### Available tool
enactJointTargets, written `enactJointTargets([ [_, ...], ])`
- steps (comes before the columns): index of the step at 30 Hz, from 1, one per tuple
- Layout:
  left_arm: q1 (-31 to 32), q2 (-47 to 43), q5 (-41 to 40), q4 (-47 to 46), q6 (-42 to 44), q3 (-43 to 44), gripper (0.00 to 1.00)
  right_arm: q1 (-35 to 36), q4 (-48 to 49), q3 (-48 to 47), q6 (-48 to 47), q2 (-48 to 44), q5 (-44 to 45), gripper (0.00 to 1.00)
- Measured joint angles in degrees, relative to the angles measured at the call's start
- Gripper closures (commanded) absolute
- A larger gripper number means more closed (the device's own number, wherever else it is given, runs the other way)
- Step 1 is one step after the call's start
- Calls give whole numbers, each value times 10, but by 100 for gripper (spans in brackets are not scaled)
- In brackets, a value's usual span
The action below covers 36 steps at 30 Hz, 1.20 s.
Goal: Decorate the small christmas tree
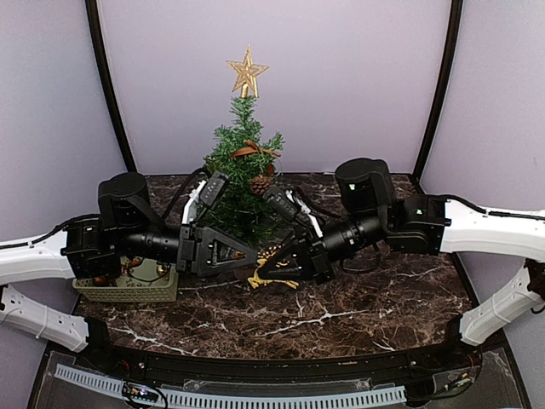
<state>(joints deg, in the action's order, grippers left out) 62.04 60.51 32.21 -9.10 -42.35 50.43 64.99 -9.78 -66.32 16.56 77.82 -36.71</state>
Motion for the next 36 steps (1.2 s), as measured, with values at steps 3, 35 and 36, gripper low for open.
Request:
enactJointTargets([
  [3, 0, -4, -6, -2, -4, 0, 67, 0, -1, 0, 0, 0, -2, 100],
  [35, 0, 7, -40, 42, 2, 2, 93, 0, -15, 0, 0, 4, -1, 100],
  [36, 0, 7, -42, 43, 2, 2, 94, 0, -15, -1, 0, 4, -1, 100],
])
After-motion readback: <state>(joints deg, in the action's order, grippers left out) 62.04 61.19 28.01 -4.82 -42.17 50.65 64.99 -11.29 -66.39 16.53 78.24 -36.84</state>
